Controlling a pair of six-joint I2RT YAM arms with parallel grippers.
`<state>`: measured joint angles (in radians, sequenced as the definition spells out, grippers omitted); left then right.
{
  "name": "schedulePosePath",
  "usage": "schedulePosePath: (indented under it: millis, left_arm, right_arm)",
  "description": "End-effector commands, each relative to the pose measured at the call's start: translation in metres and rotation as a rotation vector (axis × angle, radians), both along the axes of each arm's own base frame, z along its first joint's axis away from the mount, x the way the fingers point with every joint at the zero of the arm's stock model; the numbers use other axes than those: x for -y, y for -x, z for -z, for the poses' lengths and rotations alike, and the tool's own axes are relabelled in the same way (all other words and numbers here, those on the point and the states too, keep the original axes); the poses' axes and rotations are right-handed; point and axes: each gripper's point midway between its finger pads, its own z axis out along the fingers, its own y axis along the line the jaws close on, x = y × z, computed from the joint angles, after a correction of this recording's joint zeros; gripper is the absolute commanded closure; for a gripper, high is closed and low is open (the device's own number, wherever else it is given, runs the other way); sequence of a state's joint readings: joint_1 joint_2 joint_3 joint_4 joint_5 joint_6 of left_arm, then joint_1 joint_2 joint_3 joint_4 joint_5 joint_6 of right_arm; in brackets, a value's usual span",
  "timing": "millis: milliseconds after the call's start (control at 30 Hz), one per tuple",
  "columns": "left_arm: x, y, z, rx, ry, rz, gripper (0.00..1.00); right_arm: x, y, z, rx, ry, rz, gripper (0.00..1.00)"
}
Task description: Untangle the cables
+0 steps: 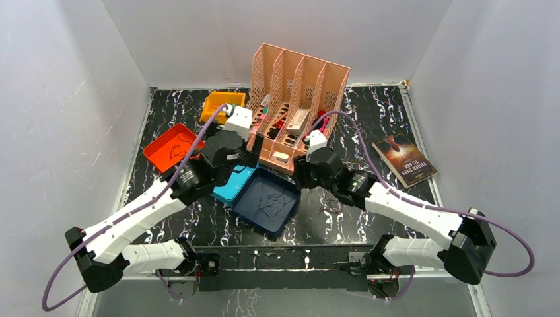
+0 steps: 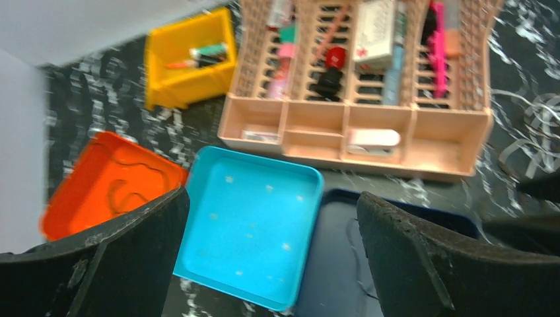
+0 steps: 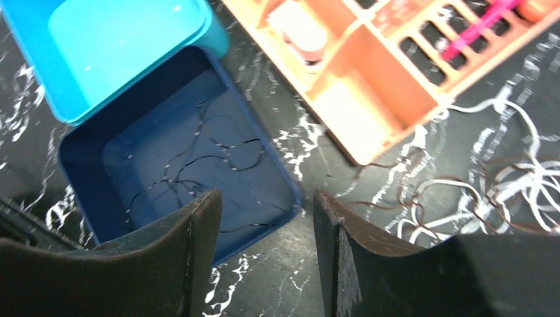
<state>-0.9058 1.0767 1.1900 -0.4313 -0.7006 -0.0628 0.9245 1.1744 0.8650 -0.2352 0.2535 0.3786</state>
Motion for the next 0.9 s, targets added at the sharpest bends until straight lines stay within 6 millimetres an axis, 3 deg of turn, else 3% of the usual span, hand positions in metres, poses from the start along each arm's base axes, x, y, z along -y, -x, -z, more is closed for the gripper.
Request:
schedulePosePath:
  millis: [0, 100, 300, 467, 567, 667, 867]
  left_arm:
    - [0.04, 0.014, 0.05, -0.209, 0.108, 0.104, 0.02]
    - [0.058, 0.022, 0.071, -0.306, 0.161, 0.137, 0.02]
    - [0.086, 0.033, 0.097, -0.452, 0.236, 0.17, 0.02]
    - [0.077, 0.03, 0.102, -0.434, 0.225, 0.128, 0.02]
    - [0.064, 0.024, 0.102, -0.368, 0.168, 0.132, 0.02]
    - [0.044, 0.014, 0.108, -0.369, 0.107, 0.027, 0.02]
    - [0.044, 0.015, 0.104, -0.356, 0.129, 0.036, 0.02]
  right_arm:
    - [0.036, -0.02, -0.015, 0.08, -0.038, 0.263, 0.38]
    - [0.053, -0.021, -0.012, 0.081, -0.013, 0.343, 0.38]
    - [0.094, -0.012, 0.013, 0.005, 0.105, 0.542, 0.37]
    - [0.101, 0.005, 0.033, -0.108, 0.14, 0.56, 0.38]
    - [0.107, 0.011, 0.044, -0.153, 0.135, 0.61, 0.4]
    - [0.11, 0.017, 0.062, -0.212, 0.116, 0.663, 0.42]
    - [0.11, 0.029, 0.084, -0.295, 0.097, 0.707, 0.42]
